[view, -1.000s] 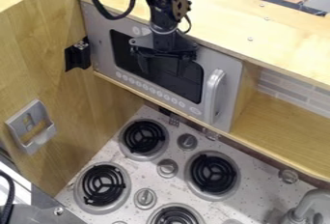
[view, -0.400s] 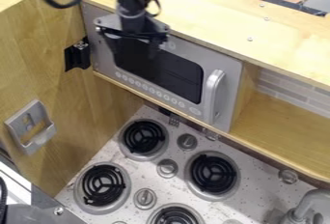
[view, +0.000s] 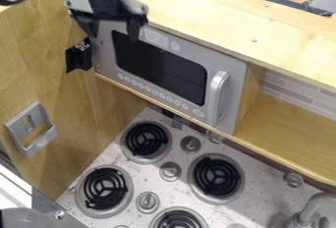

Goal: Close microwave

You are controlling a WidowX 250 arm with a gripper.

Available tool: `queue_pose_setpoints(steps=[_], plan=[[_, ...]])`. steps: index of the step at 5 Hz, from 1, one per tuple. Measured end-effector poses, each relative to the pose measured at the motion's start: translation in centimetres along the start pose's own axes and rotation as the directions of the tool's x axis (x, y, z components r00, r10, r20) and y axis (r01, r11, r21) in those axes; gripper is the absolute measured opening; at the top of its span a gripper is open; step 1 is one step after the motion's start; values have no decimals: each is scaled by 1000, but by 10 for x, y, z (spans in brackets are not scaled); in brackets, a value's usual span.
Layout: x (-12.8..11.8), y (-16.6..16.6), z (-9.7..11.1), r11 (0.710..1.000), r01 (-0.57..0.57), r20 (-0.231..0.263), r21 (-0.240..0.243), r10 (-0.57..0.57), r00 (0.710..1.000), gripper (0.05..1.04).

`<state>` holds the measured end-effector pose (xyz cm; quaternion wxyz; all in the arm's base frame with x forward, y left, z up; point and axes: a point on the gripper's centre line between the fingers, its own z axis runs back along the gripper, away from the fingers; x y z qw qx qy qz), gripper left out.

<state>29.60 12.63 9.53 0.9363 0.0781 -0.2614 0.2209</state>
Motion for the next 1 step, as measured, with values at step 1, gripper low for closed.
queue_pose_setpoints(steps=[1], plan=[[1,-8,14,998,14,-25,-62,-16,1000,998]])
